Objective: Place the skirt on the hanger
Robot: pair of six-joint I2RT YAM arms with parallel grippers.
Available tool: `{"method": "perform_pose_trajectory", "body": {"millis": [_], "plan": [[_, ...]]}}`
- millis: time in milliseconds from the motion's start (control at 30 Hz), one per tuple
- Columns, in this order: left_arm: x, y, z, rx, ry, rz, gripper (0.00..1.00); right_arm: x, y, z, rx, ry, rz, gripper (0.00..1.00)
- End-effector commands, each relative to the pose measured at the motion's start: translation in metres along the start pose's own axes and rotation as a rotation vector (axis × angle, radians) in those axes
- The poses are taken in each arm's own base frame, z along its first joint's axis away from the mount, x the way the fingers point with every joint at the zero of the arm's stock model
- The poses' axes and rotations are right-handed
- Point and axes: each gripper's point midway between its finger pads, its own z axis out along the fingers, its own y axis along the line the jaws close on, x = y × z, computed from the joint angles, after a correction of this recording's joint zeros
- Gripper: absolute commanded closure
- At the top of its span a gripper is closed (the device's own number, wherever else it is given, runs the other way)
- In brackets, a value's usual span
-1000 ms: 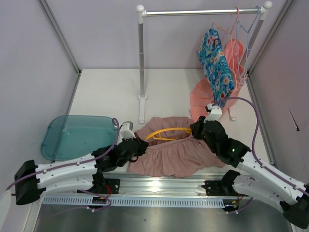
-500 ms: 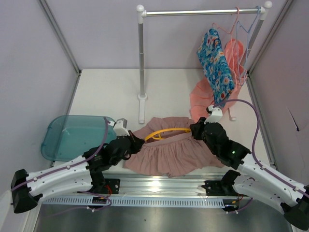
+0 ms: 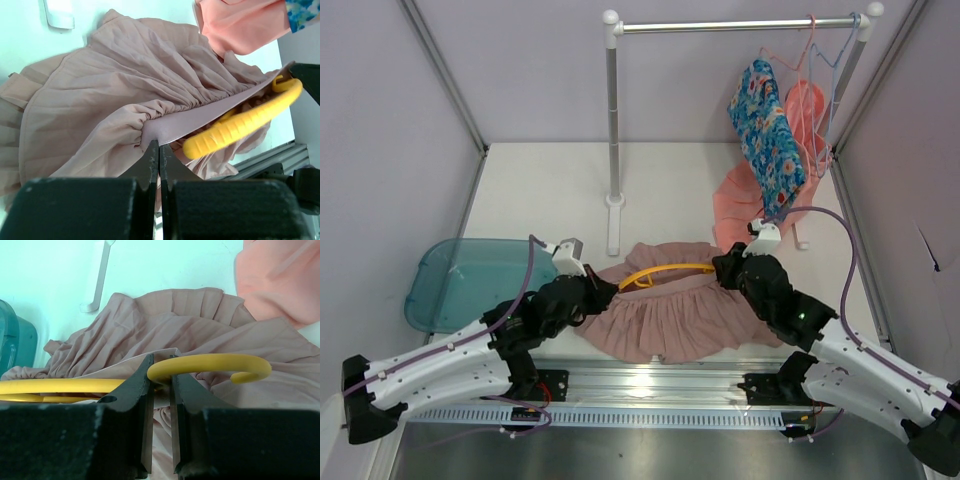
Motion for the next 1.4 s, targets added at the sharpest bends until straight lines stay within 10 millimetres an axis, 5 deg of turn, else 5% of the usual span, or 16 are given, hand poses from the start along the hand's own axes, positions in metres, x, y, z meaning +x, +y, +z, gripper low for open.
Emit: {"method": "perform_pose_trajectory", "body": {"millis": [0, 433, 600, 733, 933, 1133, 1367], "plan": [[-0.021, -0.007, -0.011, 0.011, -0.038, 0.029, 1.00, 0.044, -0.048, 0.000, 0.184, 0.119, -0.076, 1.00], [-0.037, -0.023, -0.016, -0.011, -0.005, 0.141, 1.00, 0.043, -0.054, 0.003, 0.224, 0.086, -0.090, 1.00], [-0.047, -0.044, -0.011, -0.001, 0.005, 0.212, 1.00, 0.034, -0.043, -0.001, 0.221, 0.052, -0.123, 1.00], [-0.056, -0.071, -0.007, 0.025, -0.004, 0.267, 1.00, 0.017, -0.022, -0.006, 0.207, 0.018, -0.157, 1.00], [-0.043, -0.108, 0.006, 0.093, 0.066, 0.345, 1.00, 0.006, 0.005, -0.007, 0.176, 0.010, -0.197, 1.00], [-0.018, -0.127, 0.019, 0.140, 0.137, 0.391, 1.00, -0.014, 0.053, -0.009, 0.053, 0.004, -0.173, 1.00], [-0.020, -0.144, 0.026, 0.174, 0.137, 0.432, 1.00, -0.024, 0.094, -0.016, -0.048, 0.008, -0.168, 1.00]]}}
